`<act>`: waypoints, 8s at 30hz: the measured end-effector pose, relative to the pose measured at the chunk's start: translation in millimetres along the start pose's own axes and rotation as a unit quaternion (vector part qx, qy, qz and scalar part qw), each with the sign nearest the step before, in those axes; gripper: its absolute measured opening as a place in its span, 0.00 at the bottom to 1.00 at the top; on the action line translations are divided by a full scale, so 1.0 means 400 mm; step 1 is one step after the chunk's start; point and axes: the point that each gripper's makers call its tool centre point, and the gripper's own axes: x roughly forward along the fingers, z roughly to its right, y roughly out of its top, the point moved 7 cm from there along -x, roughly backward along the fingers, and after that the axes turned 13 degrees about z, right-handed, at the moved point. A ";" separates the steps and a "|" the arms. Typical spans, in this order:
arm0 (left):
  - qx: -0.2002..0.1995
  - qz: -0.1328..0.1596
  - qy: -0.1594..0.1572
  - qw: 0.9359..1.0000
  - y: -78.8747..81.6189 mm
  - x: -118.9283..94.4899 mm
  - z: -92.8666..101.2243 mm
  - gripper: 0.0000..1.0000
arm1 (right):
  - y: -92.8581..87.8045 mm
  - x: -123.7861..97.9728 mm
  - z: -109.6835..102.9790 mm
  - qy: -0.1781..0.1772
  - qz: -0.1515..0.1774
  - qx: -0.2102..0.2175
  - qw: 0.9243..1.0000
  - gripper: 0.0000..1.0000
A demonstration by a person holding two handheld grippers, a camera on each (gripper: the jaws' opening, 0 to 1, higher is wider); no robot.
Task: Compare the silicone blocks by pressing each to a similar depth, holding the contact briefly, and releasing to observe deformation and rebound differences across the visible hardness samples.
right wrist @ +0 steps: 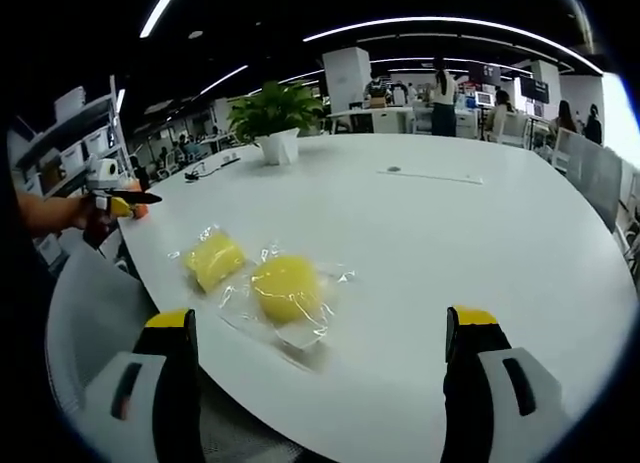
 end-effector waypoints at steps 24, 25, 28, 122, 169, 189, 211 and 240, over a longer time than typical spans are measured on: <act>-0.027 -0.010 -0.010 1.000 0.022 0.106 -0.005 1.00 | 0.004 0.008 -0.008 0.003 0.002 0.005 1.000 0.97; -0.040 -0.017 -0.008 0.999 0.017 0.113 -0.006 1.00 | 0.003 0.008 -0.009 0.004 0.001 0.005 1.000 0.97; -0.064 -0.019 -0.004 0.998 0.007 0.132 -0.015 1.00 | 0.000 0.006 -0.011 0.006 -0.001 0.006 1.000 0.97; -0.266 -0.061 -0.027 0.962 -0.101 0.349 0.028 0.00 | -0.026 -0.026 -0.048 0.017 0.003 0.031 0.999 0.96; -0.042 0.095 -0.165 0.981 0.310 0.275 0.177 0.00 | 0.083 -0.014 -0.064 0.055 0.069 0.033 0.996 0.97; -0.042 0.098 -0.205 0.973 0.305 0.264 0.226 0.00 | 0.113 0.005 -0.085 0.078 0.094 0.020 0.992 0.96; -0.082 0.098 -0.294 0.947 0.322 0.233 0.340 0.00 | 0.230 0.115 -0.190 0.192 0.151 0.036 0.969 0.89; -0.128 0.130 -0.355 0.917 0.381 0.184 0.427 0.00 | 0.347 0.173 -0.351 0.357 0.178 0.070 0.914 0.56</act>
